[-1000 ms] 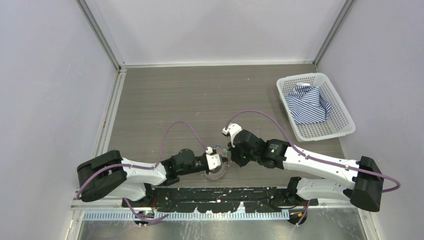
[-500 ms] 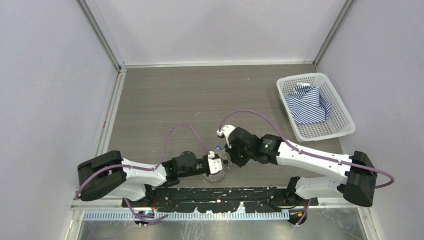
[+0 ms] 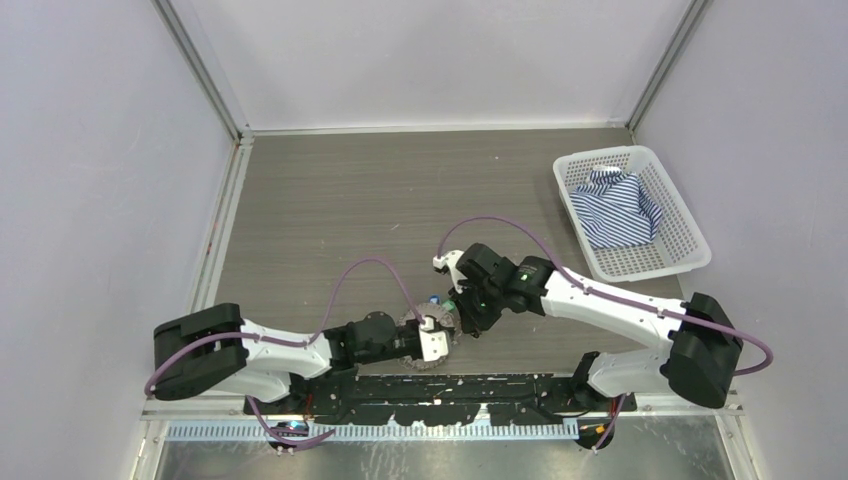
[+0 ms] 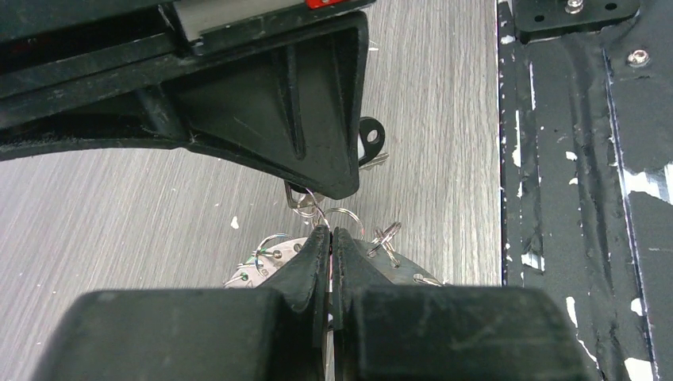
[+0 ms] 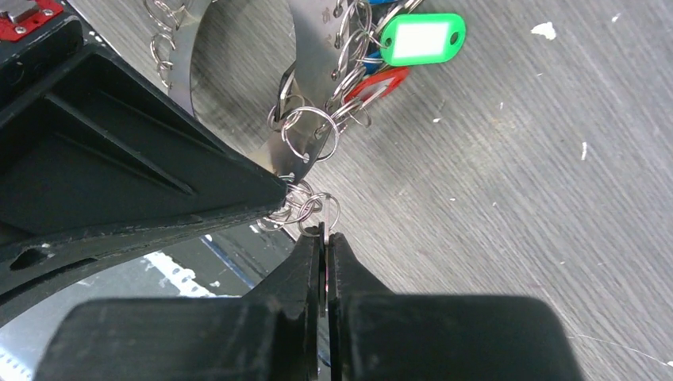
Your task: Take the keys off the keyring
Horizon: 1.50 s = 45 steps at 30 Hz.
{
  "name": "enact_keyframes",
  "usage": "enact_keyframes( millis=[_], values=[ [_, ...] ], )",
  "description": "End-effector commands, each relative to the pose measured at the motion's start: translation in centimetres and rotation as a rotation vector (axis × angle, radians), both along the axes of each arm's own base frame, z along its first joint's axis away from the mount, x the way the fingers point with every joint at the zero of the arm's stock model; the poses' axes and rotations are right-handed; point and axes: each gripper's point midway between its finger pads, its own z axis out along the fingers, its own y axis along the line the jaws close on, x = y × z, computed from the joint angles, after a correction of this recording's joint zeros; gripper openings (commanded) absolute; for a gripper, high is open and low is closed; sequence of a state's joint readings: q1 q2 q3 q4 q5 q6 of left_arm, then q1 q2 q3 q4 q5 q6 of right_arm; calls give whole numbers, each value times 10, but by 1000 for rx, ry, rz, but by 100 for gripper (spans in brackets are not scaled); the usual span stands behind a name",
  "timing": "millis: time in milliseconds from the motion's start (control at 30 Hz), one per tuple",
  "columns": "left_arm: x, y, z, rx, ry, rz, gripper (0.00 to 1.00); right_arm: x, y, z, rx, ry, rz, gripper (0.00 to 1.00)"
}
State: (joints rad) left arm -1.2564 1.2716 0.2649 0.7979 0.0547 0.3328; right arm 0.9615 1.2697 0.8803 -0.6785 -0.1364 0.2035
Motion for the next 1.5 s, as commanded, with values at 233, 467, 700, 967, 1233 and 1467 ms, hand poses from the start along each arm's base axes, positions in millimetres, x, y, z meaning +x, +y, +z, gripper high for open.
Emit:
enact_keyframes(
  millis=[233, 467, 700, 967, 1233, 1467],
  values=[
    [-15, -5, 20, -71, -48, -55, 0, 17, 14, 10, 64, 62, -27, 1],
    [-12, -3, 25, -89, -56, -35, 0, 13, 16, 4, 48, 114, -22, 1],
    [-7, 1, 36, -143, -64, 2, 0, 11, 18, 1, 50, 138, -25, 1],
    [0, 7, 44, -199, -49, 64, 0, 5, 20, -1, 53, 175, -12, 1],
    [-1, 8, 49, -234, -30, 69, 0, 8, 20, 3, 70, 148, -27, 1],
    [-2, 9, 55, -255, -22, 66, 0, 10, 16, -2, 36, 153, -43, 1]
  ],
)
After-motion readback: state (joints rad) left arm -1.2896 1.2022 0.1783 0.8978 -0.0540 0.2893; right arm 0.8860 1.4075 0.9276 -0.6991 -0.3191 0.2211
